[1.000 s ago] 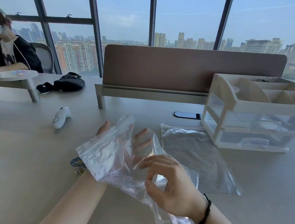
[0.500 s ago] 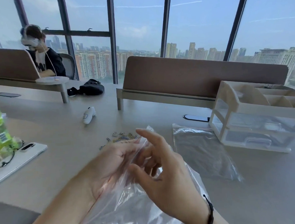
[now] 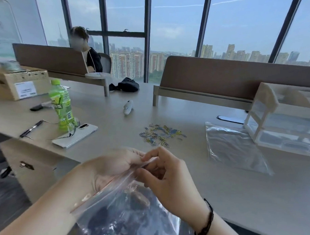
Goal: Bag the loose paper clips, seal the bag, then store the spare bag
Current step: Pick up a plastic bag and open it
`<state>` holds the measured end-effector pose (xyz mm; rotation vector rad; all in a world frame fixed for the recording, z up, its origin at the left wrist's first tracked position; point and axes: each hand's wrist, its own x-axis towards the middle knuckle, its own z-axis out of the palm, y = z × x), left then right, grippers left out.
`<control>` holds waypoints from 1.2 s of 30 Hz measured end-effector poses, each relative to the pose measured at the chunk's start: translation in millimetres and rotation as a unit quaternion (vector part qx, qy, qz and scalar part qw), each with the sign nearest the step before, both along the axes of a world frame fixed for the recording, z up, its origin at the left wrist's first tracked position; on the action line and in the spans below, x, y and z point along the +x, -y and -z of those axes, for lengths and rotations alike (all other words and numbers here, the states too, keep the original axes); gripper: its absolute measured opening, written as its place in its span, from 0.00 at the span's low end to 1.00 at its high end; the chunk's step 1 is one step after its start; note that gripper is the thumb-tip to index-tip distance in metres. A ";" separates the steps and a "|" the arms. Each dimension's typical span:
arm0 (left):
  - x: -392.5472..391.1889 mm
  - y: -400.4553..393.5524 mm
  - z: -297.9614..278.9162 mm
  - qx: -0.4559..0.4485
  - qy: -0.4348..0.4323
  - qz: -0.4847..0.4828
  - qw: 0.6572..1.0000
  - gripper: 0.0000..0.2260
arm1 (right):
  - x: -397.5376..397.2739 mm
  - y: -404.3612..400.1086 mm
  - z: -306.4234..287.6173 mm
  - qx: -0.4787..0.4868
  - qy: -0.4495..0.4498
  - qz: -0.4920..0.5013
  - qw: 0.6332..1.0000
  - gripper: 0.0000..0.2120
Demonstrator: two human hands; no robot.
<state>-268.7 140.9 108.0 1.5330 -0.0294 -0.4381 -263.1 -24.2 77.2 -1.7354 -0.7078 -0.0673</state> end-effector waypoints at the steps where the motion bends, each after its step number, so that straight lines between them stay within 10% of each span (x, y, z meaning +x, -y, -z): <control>1: -0.2 -2.0 4.3 0.044 0.008 -0.010 0.999 0.05 | -0.7 -1.2 3.5 -0.009 -0.009 -0.001 1.000 0.10; 16: -8.9 23.5 45.8 0.048 -0.033 -0.101 0.993 0.11 | 1.7 12.9 48.0 -0.161 -0.068 -0.001 0.985 0.10; 23: -34.6 9.1 59.5 0.326 0.026 -0.096 0.940 0.14 | -2.1 34.1 58.0 -0.265 -0.166 -0.073 0.947 0.03; 28: -56.9 -10.6 61.1 0.584 -0.017 -0.039 0.811 0.17 | -3.5 29.8 63.4 -0.443 -0.072 -0.091 0.889 0.11; 36: -49.3 -11.4 71.8 0.564 -0.015 -0.056 0.824 0.16 | 13.6 11.8 71.3 -0.546 0.010 -0.055 0.836 0.20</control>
